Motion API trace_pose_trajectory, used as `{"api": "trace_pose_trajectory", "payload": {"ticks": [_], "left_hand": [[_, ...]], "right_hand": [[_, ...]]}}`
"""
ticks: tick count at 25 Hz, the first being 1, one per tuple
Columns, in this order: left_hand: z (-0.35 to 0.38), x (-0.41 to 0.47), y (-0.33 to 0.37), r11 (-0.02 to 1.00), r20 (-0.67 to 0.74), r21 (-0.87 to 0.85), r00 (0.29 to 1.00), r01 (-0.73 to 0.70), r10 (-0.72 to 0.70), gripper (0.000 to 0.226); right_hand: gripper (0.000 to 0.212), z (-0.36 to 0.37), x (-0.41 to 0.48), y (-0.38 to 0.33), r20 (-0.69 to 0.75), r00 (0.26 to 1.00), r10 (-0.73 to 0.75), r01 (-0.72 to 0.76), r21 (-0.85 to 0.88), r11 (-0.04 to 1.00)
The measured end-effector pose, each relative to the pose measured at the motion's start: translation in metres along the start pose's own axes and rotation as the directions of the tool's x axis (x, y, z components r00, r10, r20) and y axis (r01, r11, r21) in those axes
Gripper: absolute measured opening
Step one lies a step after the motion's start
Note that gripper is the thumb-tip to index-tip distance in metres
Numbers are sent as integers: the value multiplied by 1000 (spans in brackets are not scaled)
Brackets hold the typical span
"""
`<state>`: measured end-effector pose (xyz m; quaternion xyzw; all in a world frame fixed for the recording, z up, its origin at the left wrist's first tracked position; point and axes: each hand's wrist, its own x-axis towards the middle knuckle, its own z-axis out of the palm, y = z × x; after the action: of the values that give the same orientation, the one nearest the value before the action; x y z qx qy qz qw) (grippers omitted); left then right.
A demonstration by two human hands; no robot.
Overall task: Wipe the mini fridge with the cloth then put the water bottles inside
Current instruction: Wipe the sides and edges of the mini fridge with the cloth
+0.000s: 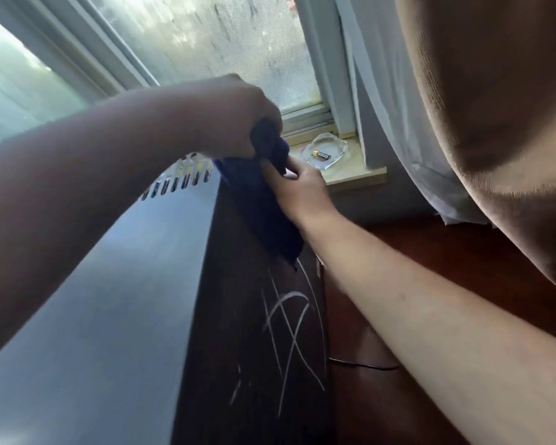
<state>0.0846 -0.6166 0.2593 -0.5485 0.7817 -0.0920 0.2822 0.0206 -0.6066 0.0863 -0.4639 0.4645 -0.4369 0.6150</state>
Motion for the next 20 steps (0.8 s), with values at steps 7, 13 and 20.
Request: {"api": "trace_pose_trajectory", "payload": {"ticks": [7,13,20], "left_hand": [[0,2,25,999,170,15,985,30,-33,83],[49,-66,85,998,227,-65,974,-1,16,28],[98,-180,194,977,222,-145,967,158,-123,17]], "right_hand": [[23,-1,-17,18,-8,1000,20,-21,-54,998],[46,-16,-125,70,115,979,170,-164,-61,985],[44,-60,-228,123,482,827,290,-191,-245,951]]}}
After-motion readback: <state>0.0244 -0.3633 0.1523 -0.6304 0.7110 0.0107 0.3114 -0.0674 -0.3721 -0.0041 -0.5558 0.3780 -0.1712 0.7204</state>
